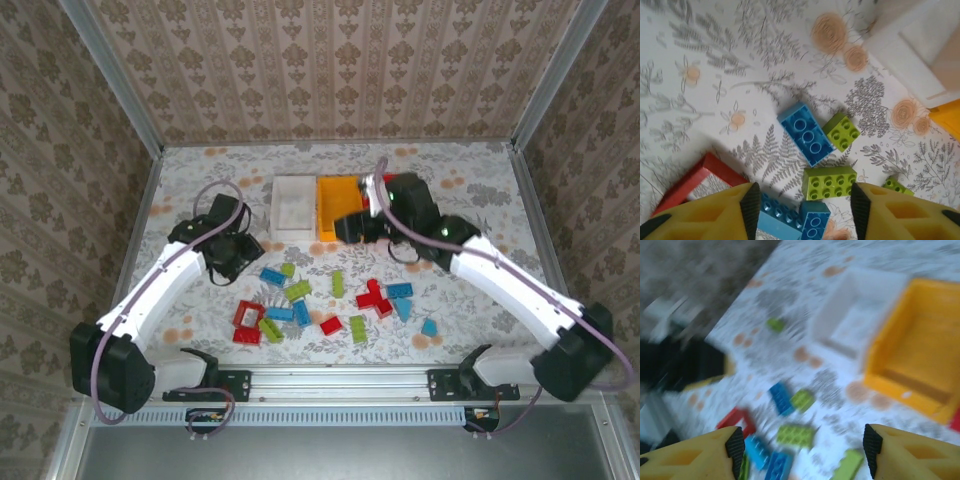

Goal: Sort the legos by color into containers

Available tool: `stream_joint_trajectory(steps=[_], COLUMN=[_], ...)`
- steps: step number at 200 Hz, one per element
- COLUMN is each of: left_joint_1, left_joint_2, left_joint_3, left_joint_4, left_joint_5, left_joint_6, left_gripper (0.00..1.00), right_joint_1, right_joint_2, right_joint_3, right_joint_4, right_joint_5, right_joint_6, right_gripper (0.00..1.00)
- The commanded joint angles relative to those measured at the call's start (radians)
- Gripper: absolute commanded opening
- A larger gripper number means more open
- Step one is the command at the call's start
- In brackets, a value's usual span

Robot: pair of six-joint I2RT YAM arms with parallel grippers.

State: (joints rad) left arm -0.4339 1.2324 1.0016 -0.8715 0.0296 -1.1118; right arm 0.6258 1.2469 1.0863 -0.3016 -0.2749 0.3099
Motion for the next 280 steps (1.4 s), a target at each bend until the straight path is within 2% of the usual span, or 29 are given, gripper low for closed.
stream_joint_trajectory(steps=[1, 29, 61, 161, 189, 233, 255, 280], left_joint_1=[-0.031, -0.067, -0.072, -0.042, -0.035, -0.037, -0.039, -0.058], left_joint_2=[0.003, 0.075, 0.168, 0.376, 0.405, 0.408, 0.374, 0.31], left_joint_3=[-0.055, -0.077, -0.063, -0.039, -0.043, -0.068, -0.061, 0.003], left_joint_4=[0.051, 0.104, 0.163, 0.264, 0.281, 0.3, 0.269, 0.183], left_joint_5=[-0.023, 0.001, 0.001, 0.008, 0.012, 0.022, -0.011, -0.077], left_joint_6=[-0.248, -0.402, -0.488, -0.51, -0.498, -0.497, -0.48, -0.407], left_gripper=[0.59, 0.63, 0.64, 0.62, 0.55, 0.36, 0.27, 0.24], right_joint_1=[0.059, 0.122, 0.141, 0.144, 0.143, 0.143, 0.143, 0.137], right_joint_2=[-0.129, -0.191, -0.171, -0.121, -0.122, -0.101, -0.088, -0.089], right_joint_3=[-0.171, -0.259, -0.273, -0.258, -0.261, -0.253, -0.241, -0.217], right_joint_4=[0.182, 0.183, 0.203, 0.223, 0.216, 0.226, 0.234, 0.233], right_joint_5=[-0.053, -0.027, -0.077, -0.104, -0.096, -0.092, -0.08, -0.025], right_joint_6=[-0.046, -0.071, -0.108, -0.117, -0.114, -0.108, -0.103, -0.095], right_gripper=[0.75, 0.76, 0.76, 0.77, 0.77, 0.77, 0.77, 0.76])
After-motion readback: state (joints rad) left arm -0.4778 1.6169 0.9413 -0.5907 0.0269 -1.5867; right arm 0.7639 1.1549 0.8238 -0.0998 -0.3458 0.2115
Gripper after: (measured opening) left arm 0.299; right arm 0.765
